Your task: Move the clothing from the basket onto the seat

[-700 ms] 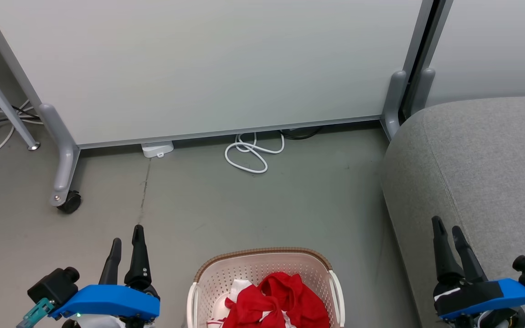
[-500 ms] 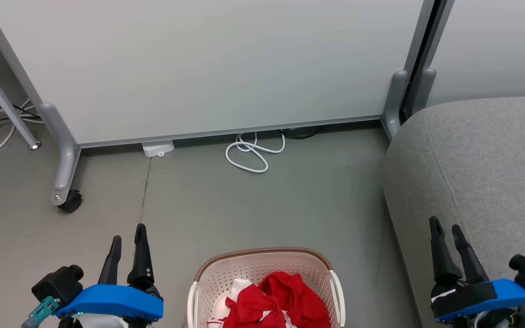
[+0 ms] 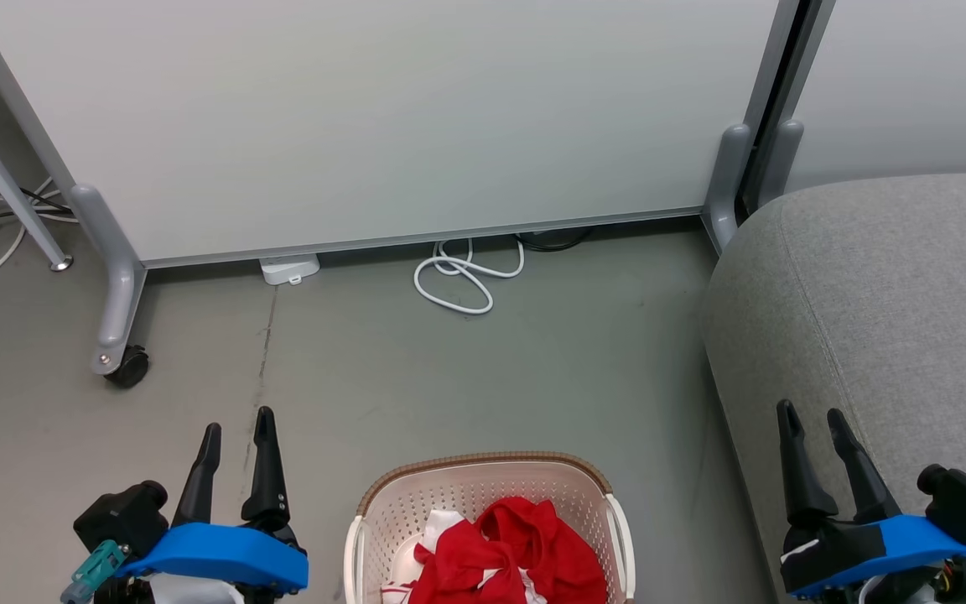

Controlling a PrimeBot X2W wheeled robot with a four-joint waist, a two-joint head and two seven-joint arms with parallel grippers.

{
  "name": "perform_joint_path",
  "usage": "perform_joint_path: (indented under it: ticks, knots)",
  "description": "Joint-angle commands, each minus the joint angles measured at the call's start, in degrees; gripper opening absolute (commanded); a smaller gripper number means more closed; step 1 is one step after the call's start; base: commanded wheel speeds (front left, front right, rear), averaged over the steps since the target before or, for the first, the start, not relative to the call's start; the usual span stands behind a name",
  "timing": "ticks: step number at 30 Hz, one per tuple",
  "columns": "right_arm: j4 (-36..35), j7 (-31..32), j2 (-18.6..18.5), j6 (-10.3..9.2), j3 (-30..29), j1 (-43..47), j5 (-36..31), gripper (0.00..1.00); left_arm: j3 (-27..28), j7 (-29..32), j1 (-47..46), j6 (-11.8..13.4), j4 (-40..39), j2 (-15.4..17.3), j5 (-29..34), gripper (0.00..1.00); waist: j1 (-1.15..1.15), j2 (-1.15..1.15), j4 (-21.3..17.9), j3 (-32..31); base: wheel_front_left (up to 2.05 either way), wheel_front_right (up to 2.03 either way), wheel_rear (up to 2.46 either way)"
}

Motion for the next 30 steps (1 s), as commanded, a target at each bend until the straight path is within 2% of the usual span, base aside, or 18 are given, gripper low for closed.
perform_joint_path:
  ticks: [1, 14, 30]
  knots:
    - [-0.6, -0.6, -0.4, 0.11, 0.0, -0.5, -2.0, 1.00, 0.0, -0.6, -1.0, 0.1, -0.3, 0.4, 1.7, 1.00, -0.01, 0.00, 0.0, 0.0, 0.00, 0.00, 0.00]
    - [-0.8, -1.8, -0.4, 0.12, 0.4, -0.2, -8.8, 1.00, -0.1, -2.5, -0.8, -0.4, 0.3, -0.2, 6.9, 1.00, -0.01, 0.00, -0.1, 0.0, 0.00, 0.00, 0.00]
    - [-0.5, -3.7, -0.5, 0.14, 0.7, 0.5, -13.5, 1.00, -0.4, -4.2, -0.8, -1.0, 2.0, -0.8, 10.5, 1.00, -0.01, 0.00, 0.2, -0.3, 0.00, 0.00, 0.00]
